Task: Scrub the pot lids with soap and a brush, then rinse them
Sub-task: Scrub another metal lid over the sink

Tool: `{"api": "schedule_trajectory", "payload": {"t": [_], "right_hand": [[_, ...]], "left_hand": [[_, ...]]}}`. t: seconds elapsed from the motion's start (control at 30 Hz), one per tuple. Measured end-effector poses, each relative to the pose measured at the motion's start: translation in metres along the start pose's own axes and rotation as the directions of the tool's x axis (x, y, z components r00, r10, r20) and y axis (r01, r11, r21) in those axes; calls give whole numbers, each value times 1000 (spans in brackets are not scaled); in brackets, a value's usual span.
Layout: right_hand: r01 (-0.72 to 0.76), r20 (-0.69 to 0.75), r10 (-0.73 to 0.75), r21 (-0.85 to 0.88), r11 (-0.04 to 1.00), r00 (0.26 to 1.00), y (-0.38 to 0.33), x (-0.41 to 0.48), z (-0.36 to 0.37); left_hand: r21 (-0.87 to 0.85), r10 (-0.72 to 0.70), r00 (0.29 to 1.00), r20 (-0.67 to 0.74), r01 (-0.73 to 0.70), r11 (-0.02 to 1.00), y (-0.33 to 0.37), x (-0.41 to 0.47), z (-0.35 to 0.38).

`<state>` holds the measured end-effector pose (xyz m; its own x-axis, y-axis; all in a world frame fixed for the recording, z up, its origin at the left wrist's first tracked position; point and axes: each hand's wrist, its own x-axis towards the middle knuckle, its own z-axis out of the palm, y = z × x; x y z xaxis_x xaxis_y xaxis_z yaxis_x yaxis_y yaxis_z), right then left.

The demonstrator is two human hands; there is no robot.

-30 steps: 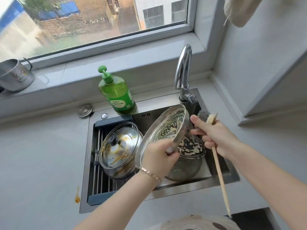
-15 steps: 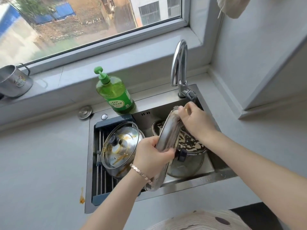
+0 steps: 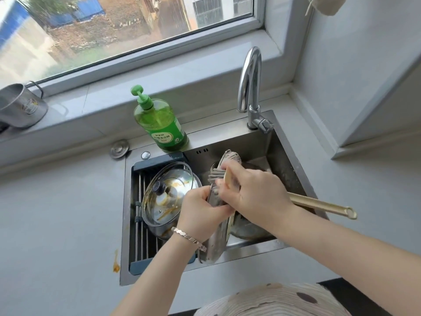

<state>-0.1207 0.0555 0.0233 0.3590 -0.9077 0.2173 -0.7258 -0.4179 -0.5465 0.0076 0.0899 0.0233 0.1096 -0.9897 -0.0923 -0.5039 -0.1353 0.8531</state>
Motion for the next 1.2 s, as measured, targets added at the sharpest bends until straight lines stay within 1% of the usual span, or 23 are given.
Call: {"api": "schedule_trajectory", "payload": {"t": [0.03, 0.1, 0.13, 0.2, 0.27, 0.3, 0.37, 0.43, 0.47, 0.5, 0.57, 0.63, 0.67, 0.77, 0.8, 0.83, 0.9, 0.93, 0.97, 1.0, 1.1, 1.13, 1.2], "right_hand": [[-62, 35, 61, 46, 997, 998, 6, 2, 0], [-308, 134, 288, 170, 936, 948, 27, 17, 2], [-360, 139, 337, 214, 908, 931, 34, 21, 5], [-311, 114, 292, 238, 920, 950, 26, 14, 8], [-113, 41, 106, 222, 969, 993, 4, -6, 12], [-57, 46, 48, 229, 972, 998, -2, -14, 14], [-95, 70, 81, 231, 968, 994, 5, -7, 13], [-253, 108, 232, 276, 927, 967, 21, 12, 16], [-289, 107, 269, 293, 911, 957, 26, 15, 17], [-275, 89, 260, 301, 913, 961, 23, 13, 17], [-109, 21, 107, 240, 965, 994, 4, -7, 17], [-20, 50, 9, 234, 972, 999, -9, -30, 16], [-43, 63, 29, 234, 971, 998, -7, -28, 16], [-330, 162, 294, 281, 901, 942, 21, 4, 19], [-359, 172, 320, 290, 887, 932, 24, 7, 18], [-333, 167, 296, 288, 898, 941, 19, 5, 15], [-124, 124, 95, 248, 961, 988, -5, -17, 14], [-57, 151, 20, 245, 968, 988, -15, -28, 13], [-41, 170, -1, 239, 970, 985, -16, -31, 14], [-88, 182, 46, 233, 968, 982, -12, -24, 14], [-336, 225, 277, 291, 896, 934, 11, 5, 19], [-349, 241, 287, 277, 895, 927, 10, 7, 18], [-256, 296, 186, 219, 942, 937, -3, -4, 13]], "left_hand": [[6, -9, 1000, 17, 8, 1000, 0, -2, 0], [21, -37, 997, 69, 36, 999, 4, -5, 2], [5, -43, 996, 73, 43, 999, 4, -7, 2], [-108, -93, 996, 7, 94, 990, 3, -7, 3], [-280, -185, 980, -79, 156, 947, 1, -4, 1], [-340, -222, 970, -102, 176, 924, -1, -3, 0], [-375, -251, 960, -124, 189, 908, -1, -2, 0], [-375, -260, 960, -106, 203, 905, 1, -3, 1], [-382, -267, 958, -104, 210, 900, 2, -4, 1], [-394, -280, 953, -114, 215, 894, 3, -3, 0], [-414, -330, 932, -152, 243, 877, 1, 2, -4], [-447, -361, 917, -167, 256, 857, 1, 5, -9], [-452, -367, 914, -172, 258, 854, 1, 5, -9], [-386, -352, 915, -194, 259, 885, 7, 4, -6], [-376, -358, 912, -200, 266, 888, 9, 4, -5], [-378, -378, 902, -207, 282, 882, 8, 5, -5], [-396, -422, 878, -225, 313, 863, 5, 9, -9], [-395, -429, 873, -232, 319, 862, 2, 10, -10], [-394, -426, 873, -239, 314, 864, 1, 11, -10], [-389, -417, 875, -246, 306, 869, 0, 11, -9], [-360, -391, 882, -264, 286, 888, 3, 8, -5], [-351, -400, 875, -271, 297, 888, 4, 7, -6], [-361, -463, 841, -281, 354, 863, 2, 8, -9]]}}
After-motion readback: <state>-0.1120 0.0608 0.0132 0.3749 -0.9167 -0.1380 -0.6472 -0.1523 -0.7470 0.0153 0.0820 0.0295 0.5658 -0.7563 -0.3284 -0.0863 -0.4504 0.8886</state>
